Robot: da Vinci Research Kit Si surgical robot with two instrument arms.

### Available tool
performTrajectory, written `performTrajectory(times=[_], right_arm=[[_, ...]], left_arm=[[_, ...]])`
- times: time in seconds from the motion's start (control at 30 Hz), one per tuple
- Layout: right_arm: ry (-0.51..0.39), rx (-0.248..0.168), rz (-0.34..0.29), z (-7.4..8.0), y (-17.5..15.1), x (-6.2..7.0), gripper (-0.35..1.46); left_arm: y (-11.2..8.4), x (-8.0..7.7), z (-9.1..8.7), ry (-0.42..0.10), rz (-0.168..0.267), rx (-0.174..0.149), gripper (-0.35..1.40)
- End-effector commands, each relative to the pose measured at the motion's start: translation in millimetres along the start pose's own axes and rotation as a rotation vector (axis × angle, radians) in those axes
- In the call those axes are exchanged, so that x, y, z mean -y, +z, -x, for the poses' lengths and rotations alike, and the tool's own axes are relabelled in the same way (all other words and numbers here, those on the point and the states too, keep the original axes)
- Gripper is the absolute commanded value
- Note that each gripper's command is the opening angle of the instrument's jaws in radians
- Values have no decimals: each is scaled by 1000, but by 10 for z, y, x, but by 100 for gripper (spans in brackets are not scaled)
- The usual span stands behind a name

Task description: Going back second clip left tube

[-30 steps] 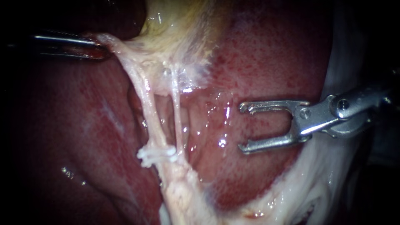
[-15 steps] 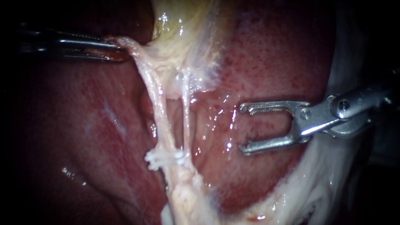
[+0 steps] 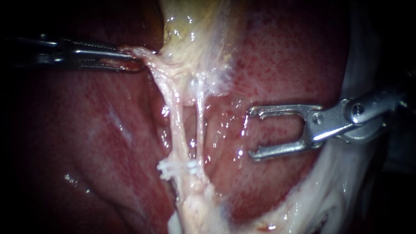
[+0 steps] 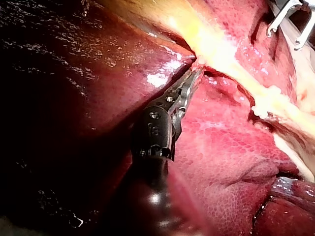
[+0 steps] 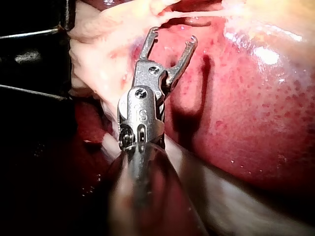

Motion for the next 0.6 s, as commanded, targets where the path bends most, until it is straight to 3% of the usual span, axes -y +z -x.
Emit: performTrajectory(times=[0.03, 0.6], right_arm=[[0, 0, 0, 0, 0, 0, 50], [0, 0, 0, 0, 0, 0, 50]], left_arm=[[2, -1, 1, 0, 3, 4, -35], [10, -3, 4, 0, 19, 14, -35]])
